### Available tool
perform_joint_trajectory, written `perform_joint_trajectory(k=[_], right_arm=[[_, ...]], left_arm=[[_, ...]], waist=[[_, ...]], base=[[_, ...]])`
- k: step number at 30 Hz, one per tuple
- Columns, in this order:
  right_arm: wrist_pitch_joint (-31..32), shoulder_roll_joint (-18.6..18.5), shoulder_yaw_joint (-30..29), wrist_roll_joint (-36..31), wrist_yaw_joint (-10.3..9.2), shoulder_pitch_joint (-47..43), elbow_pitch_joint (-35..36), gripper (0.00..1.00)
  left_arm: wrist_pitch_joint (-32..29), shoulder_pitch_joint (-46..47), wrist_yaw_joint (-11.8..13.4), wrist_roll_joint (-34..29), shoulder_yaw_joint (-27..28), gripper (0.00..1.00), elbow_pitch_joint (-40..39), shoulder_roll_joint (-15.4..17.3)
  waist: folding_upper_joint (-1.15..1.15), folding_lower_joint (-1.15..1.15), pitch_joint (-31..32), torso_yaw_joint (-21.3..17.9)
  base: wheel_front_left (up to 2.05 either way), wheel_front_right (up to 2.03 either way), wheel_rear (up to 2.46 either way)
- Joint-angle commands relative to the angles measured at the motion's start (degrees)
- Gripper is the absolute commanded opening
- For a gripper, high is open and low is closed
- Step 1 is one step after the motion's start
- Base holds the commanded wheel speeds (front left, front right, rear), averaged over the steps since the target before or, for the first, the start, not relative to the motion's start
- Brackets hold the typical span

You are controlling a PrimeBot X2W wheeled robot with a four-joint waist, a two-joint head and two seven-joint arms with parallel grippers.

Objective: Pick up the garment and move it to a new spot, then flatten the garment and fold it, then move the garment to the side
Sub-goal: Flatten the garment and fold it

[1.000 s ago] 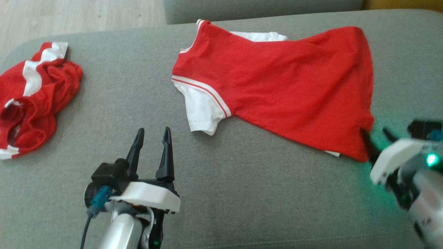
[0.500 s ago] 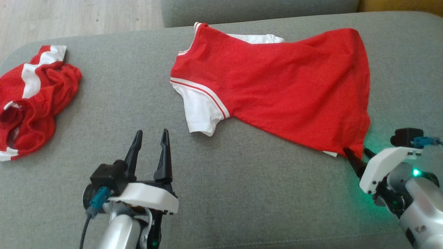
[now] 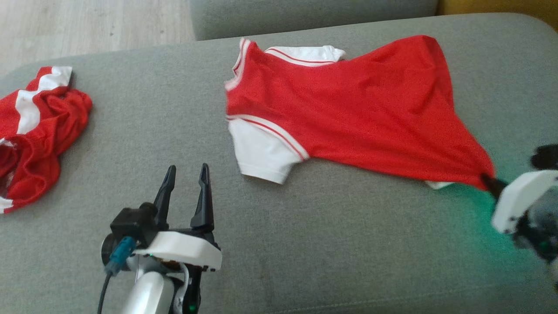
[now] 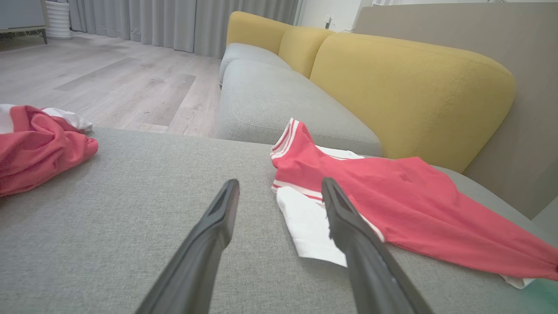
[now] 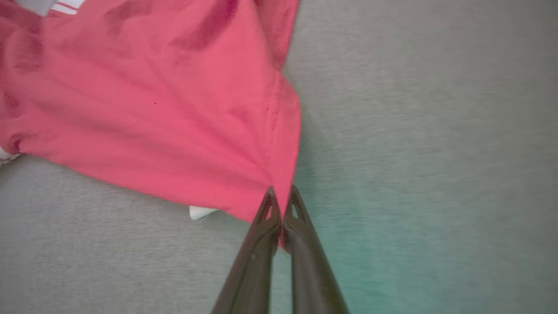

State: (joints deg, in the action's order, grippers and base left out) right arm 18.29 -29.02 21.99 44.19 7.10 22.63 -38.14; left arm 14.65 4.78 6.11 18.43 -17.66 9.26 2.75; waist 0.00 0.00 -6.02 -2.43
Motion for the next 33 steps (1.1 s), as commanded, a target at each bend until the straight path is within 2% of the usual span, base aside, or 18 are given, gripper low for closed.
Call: perform_joint_trajectory(k=[1,5,7,8,9,10,16,22,25,28,31,33], right_arm=[[1.7,-3.0,-1.2,-1.1,0.39,-0.4,2.3,0.00],[5.9,-5.6,-4.3,-3.2,0.39,-1.4,3.6,0.00],[9.3,-5.5,-6.2,-3.8,0.39,-2.3,4.0,0.00],[10.9,-5.5,-7.0,-4.5,0.39,-2.7,4.0,0.22],[12.0,-5.2,-7.8,-5.1,0.39,-3.0,4.1,0.73],[12.9,-4.7,-8.6,-5.6,0.39,-3.3,4.3,1.00],[11.3,-1.9,-16.3,-10.7,0.39,-4.4,7.4,1.00],[3.5,4.6,-23.0,-14.4,0.39,-6.1,19.9,1.00],[-1.2,9.5,-24.6,-16.3,0.39,-8.0,26.1,1.00],[-5.2,13.6,-25.2,-17.3,0.39,-9.6,29.4,1.00],[-8.1,16.7,-25.1,-17.8,0.39,-10.9,30.4,1.00],[-9.3,18.4,-25.0,-17.7,0.39,-11.5,30.2,1.00]], left_arm=[[0.3,0.8,0.3,0.3,2.0,1.00,-2.0,0.1],[0.3,0.8,0.3,0.4,1.9,1.00,-1.9,0.1],[0.3,0.8,0.2,0.5,1.9,1.00,-1.7,0.1],[0.3,0.8,0.2,0.5,1.9,1.00,-1.5,0.1],[0.3,0.8,0.2,0.5,1.9,1.00,-1.4,0.1],[0.3,0.9,0.1,0.5,1.9,1.00,-1.3,0.1],[0.3,1.1,-0.5,0.0,1.8,1.00,0.2,0.1],[-1.4,4.0,-3.2,1.1,2.1,1.00,3.1,1.2],[-7.2,7.6,-4.9,2.7,2.1,1.00,4.9,2.5],[-14.4,12.1,-6.2,5.5,3.1,1.00,7.1,3.7],[-23.0,17.0,-8.2,11.6,4.9,1.00,11.3,3.3],[-31.0,20.1,-8.7,15.9,5.6,1.00,16.3,2.9]], waist=[[0.00,0.00,0.1,-0.3],[0.00,0.00,0.1,-0.6],[0.00,0.00,0.1,-0.7],[0.00,0.00,0.1,-0.7],[0.00,0.00,0.1,-0.7],[0.00,0.00,0.1,-0.7],[0.00,0.00,0.6,-0.9],[0.00,0.00,1.0,-2.4],[0.00,0.00,1.0,-3.5],[0.00,0.00,0.7,-4.7],[0.00,0.00,0.3,-5.9],[0.00,0.00,0.0,-6.9]], base=[[0.00,0.00,0.00],[0.00,0.00,0.00],[0.00,0.00,0.00],[0.00,0.00,0.00],[0.00,0.00,0.00],[0.00,0.00,0.00],[0.00,0.00,0.00],[0.00,0.00,0.00],[0.00,0.00,0.00],[0.00,0.00,0.00],[0.00,0.00,0.00],[0.00,0.00,0.00]])
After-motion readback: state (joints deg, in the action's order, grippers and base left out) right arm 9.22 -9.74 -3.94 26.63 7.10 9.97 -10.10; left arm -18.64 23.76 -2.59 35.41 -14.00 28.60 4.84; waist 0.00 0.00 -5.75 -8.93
